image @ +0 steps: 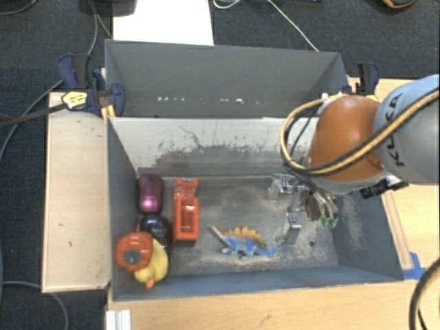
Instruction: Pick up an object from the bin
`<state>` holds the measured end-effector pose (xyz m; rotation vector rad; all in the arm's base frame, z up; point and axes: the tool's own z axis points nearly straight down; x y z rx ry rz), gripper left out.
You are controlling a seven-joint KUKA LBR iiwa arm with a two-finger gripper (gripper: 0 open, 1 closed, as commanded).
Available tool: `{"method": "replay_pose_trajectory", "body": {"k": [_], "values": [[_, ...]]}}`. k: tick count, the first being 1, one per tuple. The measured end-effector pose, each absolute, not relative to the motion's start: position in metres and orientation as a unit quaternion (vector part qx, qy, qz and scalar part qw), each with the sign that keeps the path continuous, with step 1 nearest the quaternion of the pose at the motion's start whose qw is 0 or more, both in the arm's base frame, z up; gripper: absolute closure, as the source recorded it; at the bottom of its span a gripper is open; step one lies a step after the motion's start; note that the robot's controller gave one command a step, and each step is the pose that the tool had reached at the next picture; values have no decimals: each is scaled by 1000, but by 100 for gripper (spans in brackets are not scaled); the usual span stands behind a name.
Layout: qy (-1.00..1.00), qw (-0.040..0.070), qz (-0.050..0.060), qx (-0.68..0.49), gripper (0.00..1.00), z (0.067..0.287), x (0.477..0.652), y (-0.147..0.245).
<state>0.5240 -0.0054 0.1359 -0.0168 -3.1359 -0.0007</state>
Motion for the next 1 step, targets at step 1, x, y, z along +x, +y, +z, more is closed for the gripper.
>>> {"method": "replay_pose_trajectory", "body": {"k": [1], "values": [[-1000, -1, 0, -5, 0, 140, 526, -6]]}}
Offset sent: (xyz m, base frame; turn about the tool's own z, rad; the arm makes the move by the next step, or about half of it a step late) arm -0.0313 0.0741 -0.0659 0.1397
